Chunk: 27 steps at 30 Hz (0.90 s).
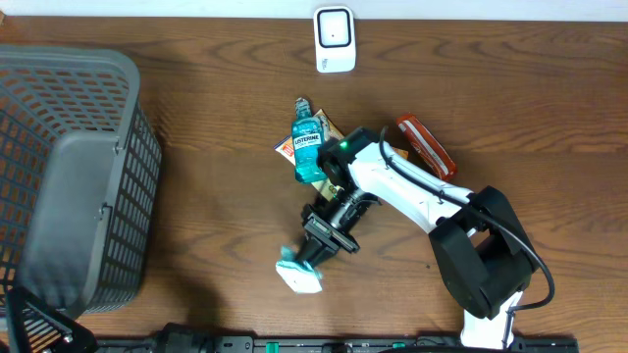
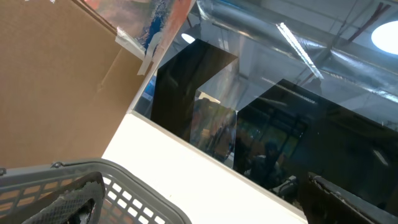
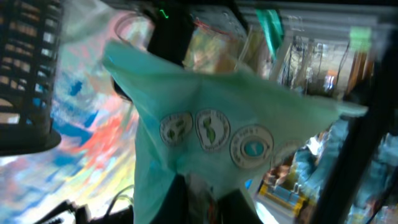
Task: Scan the item barcode
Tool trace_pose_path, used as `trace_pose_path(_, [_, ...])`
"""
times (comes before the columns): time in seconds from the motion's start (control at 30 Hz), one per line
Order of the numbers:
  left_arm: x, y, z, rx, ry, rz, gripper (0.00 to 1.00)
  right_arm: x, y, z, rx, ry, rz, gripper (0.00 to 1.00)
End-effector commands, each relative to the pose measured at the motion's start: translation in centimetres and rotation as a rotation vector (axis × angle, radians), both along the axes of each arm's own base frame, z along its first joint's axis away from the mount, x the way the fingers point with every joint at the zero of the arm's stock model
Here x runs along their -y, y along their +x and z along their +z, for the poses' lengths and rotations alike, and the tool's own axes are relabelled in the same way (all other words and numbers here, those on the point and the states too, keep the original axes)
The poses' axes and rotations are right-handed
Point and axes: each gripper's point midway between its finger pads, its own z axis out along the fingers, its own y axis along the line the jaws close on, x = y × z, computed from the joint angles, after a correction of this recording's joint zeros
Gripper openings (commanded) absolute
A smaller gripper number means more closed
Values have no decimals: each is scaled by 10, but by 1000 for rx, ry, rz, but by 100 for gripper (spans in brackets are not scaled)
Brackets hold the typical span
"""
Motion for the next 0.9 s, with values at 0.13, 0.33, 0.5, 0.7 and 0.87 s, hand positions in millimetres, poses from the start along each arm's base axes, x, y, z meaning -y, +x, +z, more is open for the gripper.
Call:
trace_pose_path(0.13, [-1, 0, -1, -3, 3, 7, 99, 0, -5, 35, -158, -13, -75, 1])
trace_pose_path(0.33, [-1, 0, -1, -3, 3, 7, 99, 1, -5, 33, -148, -20, -68, 1])
trace_pose_path(0.5, [-1, 0, -1, -3, 3, 7, 99, 1, -5, 33, -118, 14, -56, 1])
trace_pose_path(0.7, [-1, 0, -1, -3, 3, 7, 99, 1, -3, 34, -109, 36, -58, 1])
trace_pose_path(0.87, [-1, 0, -1, -3, 3, 7, 99, 2, -1, 33, -100, 38, -60, 1])
